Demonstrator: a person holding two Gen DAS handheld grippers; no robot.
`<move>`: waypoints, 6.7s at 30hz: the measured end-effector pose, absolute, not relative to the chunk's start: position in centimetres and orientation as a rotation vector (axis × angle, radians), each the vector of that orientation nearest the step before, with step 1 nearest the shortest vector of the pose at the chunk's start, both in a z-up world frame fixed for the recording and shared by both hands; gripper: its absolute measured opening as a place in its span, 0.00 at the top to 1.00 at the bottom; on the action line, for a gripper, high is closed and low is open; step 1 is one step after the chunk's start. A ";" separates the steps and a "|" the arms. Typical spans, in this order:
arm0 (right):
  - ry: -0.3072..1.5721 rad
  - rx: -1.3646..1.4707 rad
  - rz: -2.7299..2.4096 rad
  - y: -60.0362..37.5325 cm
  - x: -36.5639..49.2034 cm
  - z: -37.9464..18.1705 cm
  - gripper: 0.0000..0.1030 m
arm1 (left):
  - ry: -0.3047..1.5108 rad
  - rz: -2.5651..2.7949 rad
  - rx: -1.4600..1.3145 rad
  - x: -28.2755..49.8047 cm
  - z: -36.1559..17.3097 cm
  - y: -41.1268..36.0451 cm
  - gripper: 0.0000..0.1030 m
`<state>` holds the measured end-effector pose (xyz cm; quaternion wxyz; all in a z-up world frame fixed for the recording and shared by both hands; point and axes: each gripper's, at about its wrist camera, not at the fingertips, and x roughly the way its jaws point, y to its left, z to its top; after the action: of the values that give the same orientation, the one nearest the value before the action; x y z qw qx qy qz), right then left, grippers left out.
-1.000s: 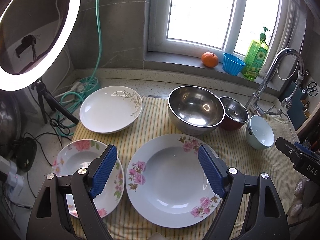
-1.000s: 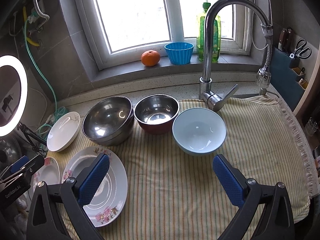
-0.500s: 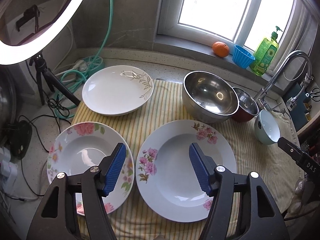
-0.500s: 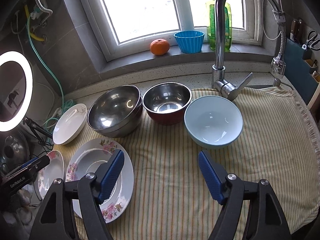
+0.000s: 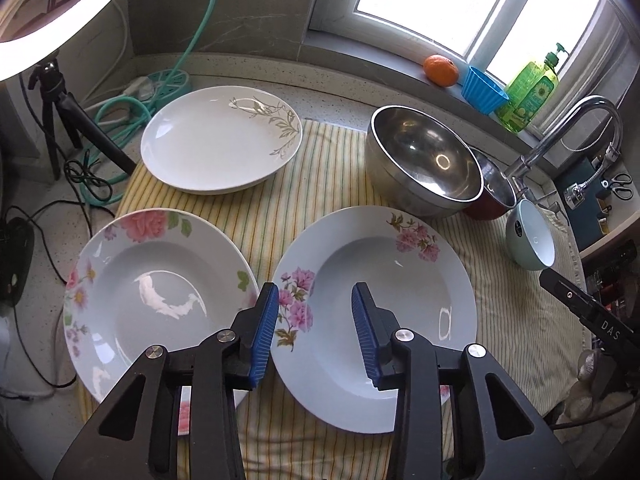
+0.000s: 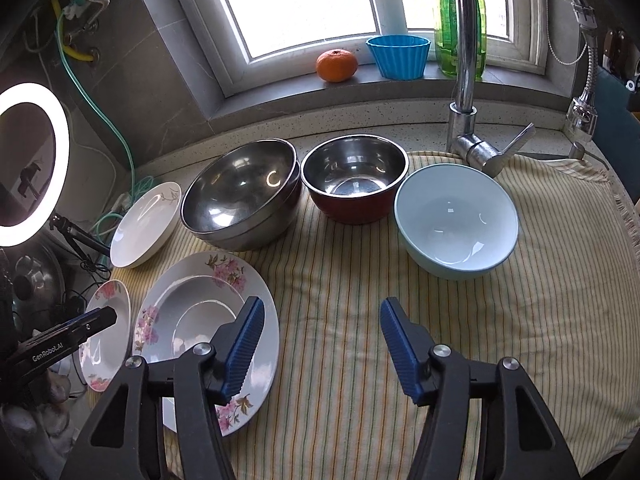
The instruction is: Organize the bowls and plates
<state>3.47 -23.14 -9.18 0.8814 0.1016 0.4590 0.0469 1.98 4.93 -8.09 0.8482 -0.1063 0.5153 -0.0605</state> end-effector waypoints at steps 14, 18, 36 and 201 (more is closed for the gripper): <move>1.121 0.323 0.205 -22.0 4.5 -13.7 0.55 | 1.192 -0.231 -0.203 5.6 -9.5 5.9 0.77; 1.162 0.364 0.214 -21.9 4.7 -14.8 0.66 | 1.223 -0.251 -0.153 7.4 -10.1 6.0 0.78; 1.247 0.504 0.220 -21.7 5.1 -17.2 0.78 | 1.335 -0.337 -0.098 11.2 -12.1 5.3 0.80; 1.046 -0.025 0.458 -5.9 4.7 -9.5 0.68 | 1.080 0.189 -0.349 -4.6 -8.8 18.1 0.84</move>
<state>4.67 -5.89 -9.53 0.8414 -0.0117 0.4950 0.2168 -4.60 18.09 -8.76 0.8390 -0.1652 0.5107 0.0896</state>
